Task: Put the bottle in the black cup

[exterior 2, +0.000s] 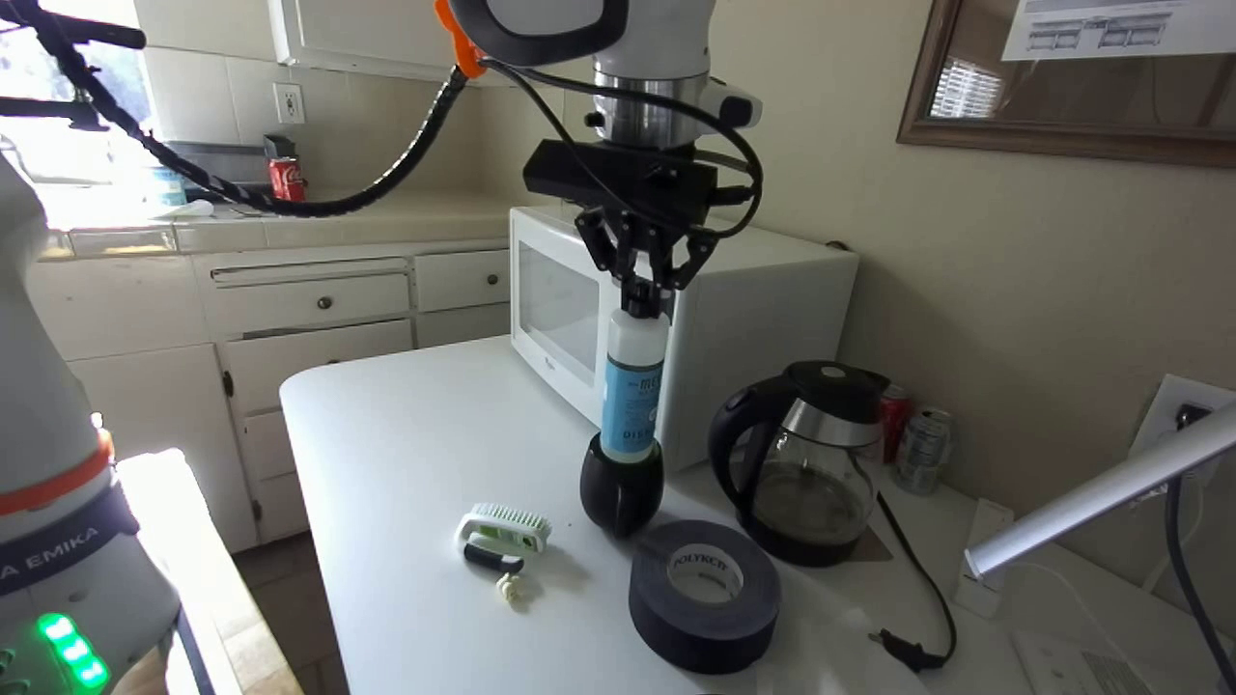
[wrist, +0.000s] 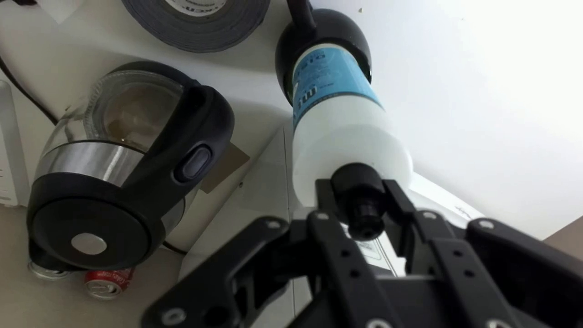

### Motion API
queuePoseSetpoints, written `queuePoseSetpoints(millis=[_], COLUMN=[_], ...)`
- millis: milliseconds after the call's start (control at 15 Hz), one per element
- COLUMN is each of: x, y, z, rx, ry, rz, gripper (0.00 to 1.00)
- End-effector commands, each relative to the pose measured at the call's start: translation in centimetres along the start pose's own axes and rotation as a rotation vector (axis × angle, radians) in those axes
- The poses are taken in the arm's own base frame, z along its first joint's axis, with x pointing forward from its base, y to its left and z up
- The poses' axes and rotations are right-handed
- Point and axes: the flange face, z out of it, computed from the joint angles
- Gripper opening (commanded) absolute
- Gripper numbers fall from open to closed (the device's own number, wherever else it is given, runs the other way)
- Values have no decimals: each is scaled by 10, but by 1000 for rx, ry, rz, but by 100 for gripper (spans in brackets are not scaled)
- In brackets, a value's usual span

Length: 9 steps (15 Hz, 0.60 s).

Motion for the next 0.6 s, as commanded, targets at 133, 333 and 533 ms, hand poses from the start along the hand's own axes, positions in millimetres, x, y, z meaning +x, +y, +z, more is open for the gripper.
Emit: queuePoseSetpoints(millis=[133,333,533], x=[-1,0,1], y=[1,1,0], z=[15,20,32], rx=[0,-4,-19], ry=[0,2,-10], rz=[20,18,16], gripper=[7,7,7])
